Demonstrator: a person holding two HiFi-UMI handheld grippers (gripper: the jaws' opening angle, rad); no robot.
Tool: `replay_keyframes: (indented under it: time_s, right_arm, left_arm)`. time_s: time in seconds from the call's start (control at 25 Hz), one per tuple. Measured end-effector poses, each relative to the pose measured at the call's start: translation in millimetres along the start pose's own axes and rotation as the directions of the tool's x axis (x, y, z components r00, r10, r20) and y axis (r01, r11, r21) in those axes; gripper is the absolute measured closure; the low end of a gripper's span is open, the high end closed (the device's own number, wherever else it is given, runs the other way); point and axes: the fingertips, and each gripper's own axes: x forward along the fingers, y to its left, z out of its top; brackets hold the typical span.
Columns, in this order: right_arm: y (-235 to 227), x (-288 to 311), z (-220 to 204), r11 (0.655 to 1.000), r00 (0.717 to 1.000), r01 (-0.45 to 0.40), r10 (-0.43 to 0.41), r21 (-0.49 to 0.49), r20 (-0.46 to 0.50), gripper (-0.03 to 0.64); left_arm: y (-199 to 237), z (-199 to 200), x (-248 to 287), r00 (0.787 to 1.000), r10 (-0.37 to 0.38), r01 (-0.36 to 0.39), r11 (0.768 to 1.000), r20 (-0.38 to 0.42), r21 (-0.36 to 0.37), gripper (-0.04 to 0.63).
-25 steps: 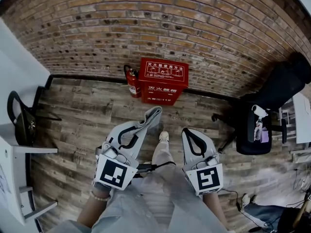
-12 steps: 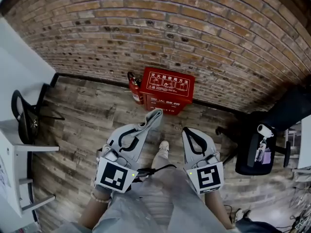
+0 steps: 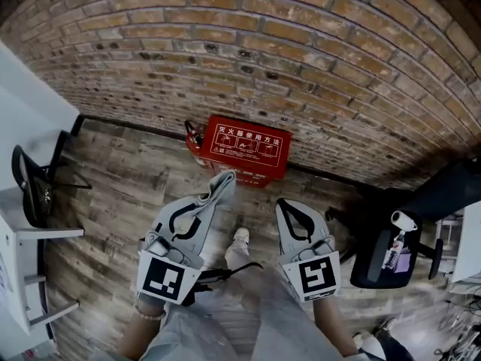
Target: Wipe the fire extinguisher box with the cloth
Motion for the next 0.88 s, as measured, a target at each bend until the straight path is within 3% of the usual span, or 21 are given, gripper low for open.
replay_keyframes:
  time_s: [0.28, 0.64, 0.88]
  right_arm:
    - [-33.4, 13.0, -14.5, 1.000, 1.000, 0.001, 0.000, 0.022, -0.018, 0.606]
    - [-43.0, 26.7, -42.5, 0.999, 0.999, 0.010, -0.007, 0.044, -0.051, 0.606]
    - [-51.6, 39.9, -55.8, 0.993, 0.995, 0.073, -0.067, 0.091, -0.069, 0.606]
  left_arm:
    - [-1.9, 2.5, 36.9, 0.999, -0.019, 0.019, 1.000, -0.039, 0.002, 0.583]
    - [-1.1, -15.7, 56.4, 0.994, -0.067, 0.066, 0.998, -0.081, -0.014, 0.583]
    - [6.9, -30.4, 73.0, 0.991, -0.112, 0.110, 0.993, -0.080, -0.032, 0.583]
